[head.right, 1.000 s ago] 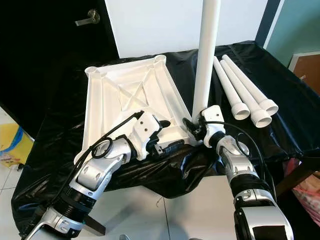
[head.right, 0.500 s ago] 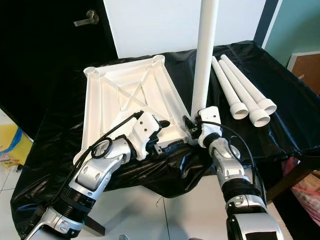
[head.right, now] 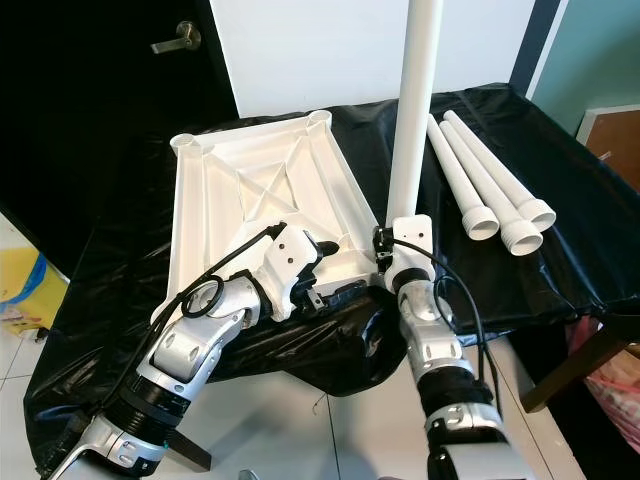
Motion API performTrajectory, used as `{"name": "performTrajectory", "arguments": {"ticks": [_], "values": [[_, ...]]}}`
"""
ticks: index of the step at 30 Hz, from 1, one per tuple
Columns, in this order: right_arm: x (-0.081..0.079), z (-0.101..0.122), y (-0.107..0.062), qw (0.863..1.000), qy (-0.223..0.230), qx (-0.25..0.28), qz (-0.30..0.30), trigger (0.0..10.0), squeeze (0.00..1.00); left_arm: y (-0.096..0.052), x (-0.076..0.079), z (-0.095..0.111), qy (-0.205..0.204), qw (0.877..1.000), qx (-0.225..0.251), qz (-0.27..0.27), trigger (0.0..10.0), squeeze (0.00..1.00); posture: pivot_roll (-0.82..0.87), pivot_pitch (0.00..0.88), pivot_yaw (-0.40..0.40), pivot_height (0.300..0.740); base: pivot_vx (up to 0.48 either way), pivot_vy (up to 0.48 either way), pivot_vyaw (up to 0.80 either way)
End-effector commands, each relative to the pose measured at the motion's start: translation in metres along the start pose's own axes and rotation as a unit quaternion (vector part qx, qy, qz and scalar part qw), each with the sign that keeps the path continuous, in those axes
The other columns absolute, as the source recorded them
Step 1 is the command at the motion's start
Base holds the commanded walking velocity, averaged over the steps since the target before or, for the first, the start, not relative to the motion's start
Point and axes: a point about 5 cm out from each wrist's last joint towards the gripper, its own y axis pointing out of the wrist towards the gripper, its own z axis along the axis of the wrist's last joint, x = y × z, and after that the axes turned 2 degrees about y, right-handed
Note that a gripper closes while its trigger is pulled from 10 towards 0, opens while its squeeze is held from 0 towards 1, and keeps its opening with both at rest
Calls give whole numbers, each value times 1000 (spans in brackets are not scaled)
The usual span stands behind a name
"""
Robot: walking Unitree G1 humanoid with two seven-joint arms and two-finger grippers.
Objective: Building children table
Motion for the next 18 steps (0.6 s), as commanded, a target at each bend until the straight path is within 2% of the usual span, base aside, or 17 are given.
{"name": "performTrajectory", "arguments": {"ticks": [1, 5, 7, 9, 18], "values": [[14, -22, -10, 996, -12, -51, -73, 10000, 0, -2, 2, -1, 0, 1000, -3, -14, 10000, 0, -163, 0, 53, 740, 0, 0, 0], [8, -22, -16, 991, 9, -49, -121, 10000, 0, -2, 2, -1, -1, 1000, -3, -12, 10000, 0, -157, 0, 50, 740, 0, 0, 0], [8, -22, -16, 991, 9, -49, -121, 10000, 0, -2, 2, -1, -1, 1000, -3, -12, 10000, 0, -157, 0, 50, 740, 0, 0, 0], [2, -20, -17, 990, 24, -46, -130, 10000, 0, -2, 2, -2, 0, 1000, -3, -11, 10000, 0, -160, 0, 50, 740, 0, 0, 0], [2, -16, -16, 990, 26, -40, -133, 10000, 0, -2, 2, -1, 1, 1000, -3, -12, 10000, 0, -160, 0, 50, 740, 0, 0, 0]]}}
